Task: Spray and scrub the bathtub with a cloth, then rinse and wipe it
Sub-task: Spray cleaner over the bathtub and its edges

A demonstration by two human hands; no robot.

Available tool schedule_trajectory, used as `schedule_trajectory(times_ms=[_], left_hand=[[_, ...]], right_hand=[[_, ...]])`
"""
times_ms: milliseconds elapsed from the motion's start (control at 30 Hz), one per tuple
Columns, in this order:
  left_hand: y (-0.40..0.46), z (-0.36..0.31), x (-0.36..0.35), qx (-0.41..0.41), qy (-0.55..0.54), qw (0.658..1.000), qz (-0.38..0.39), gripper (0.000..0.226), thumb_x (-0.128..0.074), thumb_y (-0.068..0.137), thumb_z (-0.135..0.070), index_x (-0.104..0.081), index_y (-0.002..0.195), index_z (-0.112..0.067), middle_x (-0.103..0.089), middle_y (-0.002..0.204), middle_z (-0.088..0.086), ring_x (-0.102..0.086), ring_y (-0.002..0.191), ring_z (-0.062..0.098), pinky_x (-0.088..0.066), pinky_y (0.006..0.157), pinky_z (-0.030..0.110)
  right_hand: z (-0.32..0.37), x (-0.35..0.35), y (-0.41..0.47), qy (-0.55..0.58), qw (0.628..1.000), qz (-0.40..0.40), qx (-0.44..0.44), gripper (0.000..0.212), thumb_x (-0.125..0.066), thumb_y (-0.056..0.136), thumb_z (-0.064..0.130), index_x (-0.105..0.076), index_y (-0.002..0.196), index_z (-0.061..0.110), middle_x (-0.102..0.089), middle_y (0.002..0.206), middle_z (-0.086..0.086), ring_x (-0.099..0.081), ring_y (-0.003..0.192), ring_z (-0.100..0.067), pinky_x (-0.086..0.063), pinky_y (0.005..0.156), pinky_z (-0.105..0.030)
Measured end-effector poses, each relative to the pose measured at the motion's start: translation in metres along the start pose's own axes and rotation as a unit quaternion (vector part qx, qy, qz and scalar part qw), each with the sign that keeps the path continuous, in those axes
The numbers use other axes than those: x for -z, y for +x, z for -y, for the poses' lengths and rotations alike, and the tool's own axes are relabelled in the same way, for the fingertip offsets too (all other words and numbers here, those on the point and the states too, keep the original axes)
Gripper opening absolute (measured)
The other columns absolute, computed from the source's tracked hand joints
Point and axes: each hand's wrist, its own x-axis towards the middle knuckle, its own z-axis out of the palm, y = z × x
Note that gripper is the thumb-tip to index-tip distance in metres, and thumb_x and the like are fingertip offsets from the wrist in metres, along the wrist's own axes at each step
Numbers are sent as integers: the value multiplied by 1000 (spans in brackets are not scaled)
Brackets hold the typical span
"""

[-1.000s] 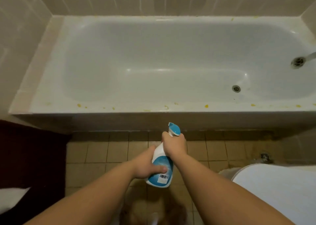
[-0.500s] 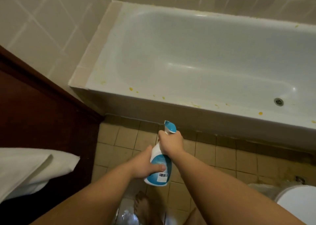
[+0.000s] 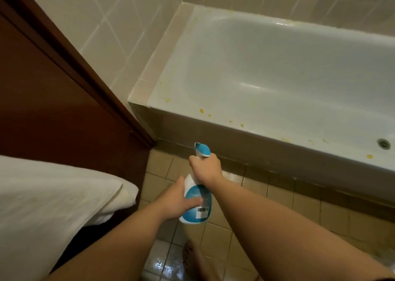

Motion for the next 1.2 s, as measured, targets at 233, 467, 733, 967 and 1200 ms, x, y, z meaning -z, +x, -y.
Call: schedule_trajectory(times_ms=[233,467,733,967,1200], left_hand=[[-16,-7,1,8,9,1000,-26,57,-77,87,-46,-39,129,-38,-64,118,-11,-69,103,9,-62,87,36],[-53,-60,-17,-23,29,999,-37,53,-81,84,-45,-41,119,-43,-66,114,-12,-72,97,9,-64,81,33],[-99,-200,-80,-121,116,986,17,61,-83,82,-46,-40,124,-38,-60,117,-13,-67,102,11,-64,79,31],[-131,-334,-172,-237,213,941,112,65,-82,77,-60,-42,124,-40,-64,113,-15,-68,99,8,-62,87,35],[-146,-416,-262,-321,265,883,218,72,-86,62,-75,-50,117,-47,-70,111,-13,-72,99,14,-63,85,39]], right_hand=[[7,-1,-9,-10,1000,18,22,14,-65,88,27,-63,95,15,-68,85,-5,-66,78,-19,-55,73,-33],[3,68,-50,-45,994,56,88,21,-68,90,40,-57,103,28,-69,95,1,-69,87,-15,-60,83,-35],[-9,240,-158,-32,992,-14,124,37,-65,93,59,-64,110,26,-71,98,7,-70,90,-10,-56,79,-26],[-37,374,-279,99,975,-169,107,20,-60,99,53,-58,108,35,-70,104,6,-71,94,-12,-58,79,-25],[-79,447,-365,212,922,-320,57,32,-63,96,57,-60,117,33,-71,106,8,-70,98,-13,-61,87,-35]])
